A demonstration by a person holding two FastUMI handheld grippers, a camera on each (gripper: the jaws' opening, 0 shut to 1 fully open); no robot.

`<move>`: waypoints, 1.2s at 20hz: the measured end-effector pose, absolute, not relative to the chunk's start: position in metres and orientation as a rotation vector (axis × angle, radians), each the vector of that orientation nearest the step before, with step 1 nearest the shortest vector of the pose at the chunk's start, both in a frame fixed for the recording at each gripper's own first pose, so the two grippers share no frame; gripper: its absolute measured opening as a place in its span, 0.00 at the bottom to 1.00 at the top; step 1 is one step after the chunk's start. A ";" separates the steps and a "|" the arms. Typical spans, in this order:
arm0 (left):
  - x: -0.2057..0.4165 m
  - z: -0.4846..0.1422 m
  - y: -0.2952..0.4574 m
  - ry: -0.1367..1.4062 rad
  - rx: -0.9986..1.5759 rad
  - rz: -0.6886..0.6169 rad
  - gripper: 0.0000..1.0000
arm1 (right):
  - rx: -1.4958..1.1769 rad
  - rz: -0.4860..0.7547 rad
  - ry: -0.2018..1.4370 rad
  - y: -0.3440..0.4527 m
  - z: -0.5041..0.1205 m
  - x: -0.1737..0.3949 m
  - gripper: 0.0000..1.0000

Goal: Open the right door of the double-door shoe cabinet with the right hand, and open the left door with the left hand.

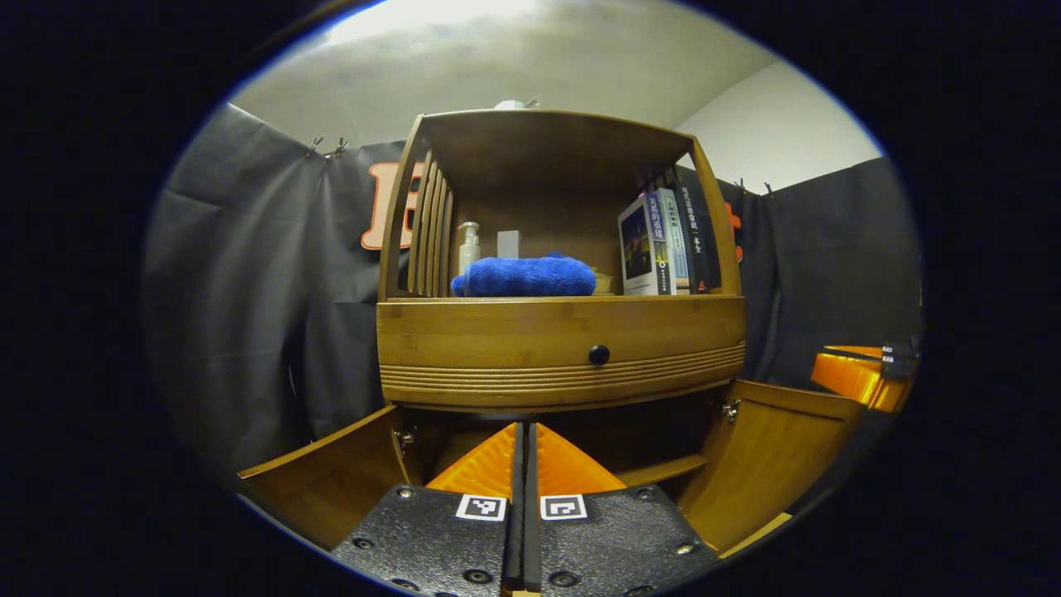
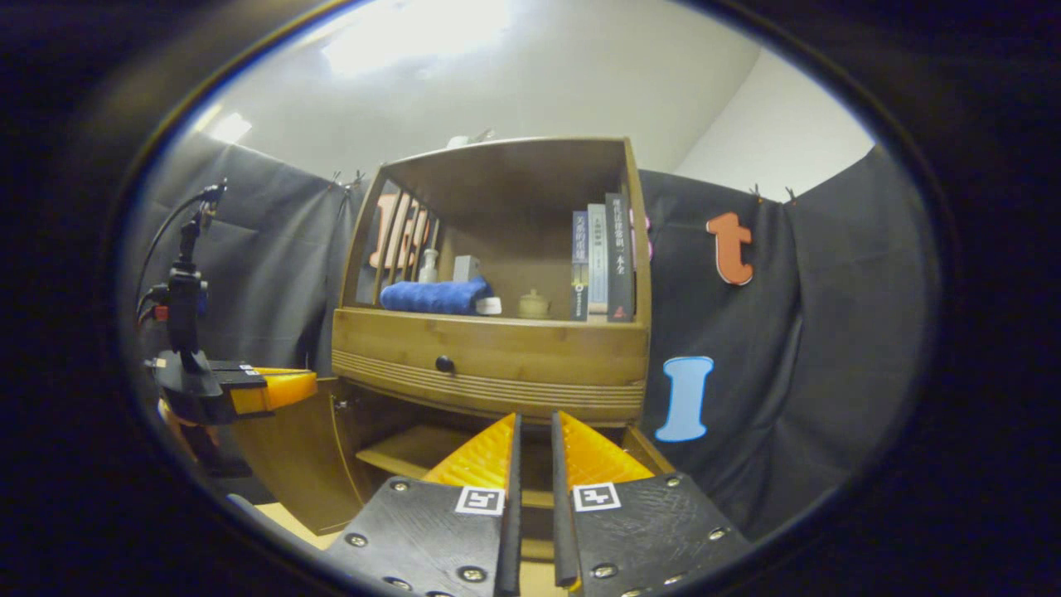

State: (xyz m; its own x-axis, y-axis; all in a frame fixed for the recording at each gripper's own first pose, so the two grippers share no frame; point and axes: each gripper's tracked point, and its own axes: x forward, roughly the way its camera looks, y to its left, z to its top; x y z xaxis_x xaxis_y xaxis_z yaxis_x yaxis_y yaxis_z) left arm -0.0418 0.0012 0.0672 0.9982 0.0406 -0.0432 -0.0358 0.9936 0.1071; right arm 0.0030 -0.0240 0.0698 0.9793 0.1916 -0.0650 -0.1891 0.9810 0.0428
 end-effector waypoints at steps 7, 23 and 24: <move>-0.043 0.053 -0.026 0.053 0.100 -0.002 0.01 | 0.047 0.181 0.121 -0.007 0.043 0.005 0.16; -0.036 0.049 -0.038 -0.013 0.092 -0.001 0.97 | 0.100 0.151 0.130 -0.003 0.035 0.002 0.87; -0.033 0.048 -0.038 -0.012 0.087 -0.004 0.98 | 0.102 0.144 0.132 -0.004 0.035 0.001 0.91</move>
State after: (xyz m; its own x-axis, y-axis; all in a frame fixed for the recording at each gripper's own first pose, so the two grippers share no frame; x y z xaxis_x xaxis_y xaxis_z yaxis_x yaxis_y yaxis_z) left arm -0.0333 -0.0385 0.0478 0.9999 -0.0044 0.0120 0.0034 0.9962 0.0872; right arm 0.0011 -0.0041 0.0354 0.9810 0.1497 -0.1237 -0.1363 0.9845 0.1107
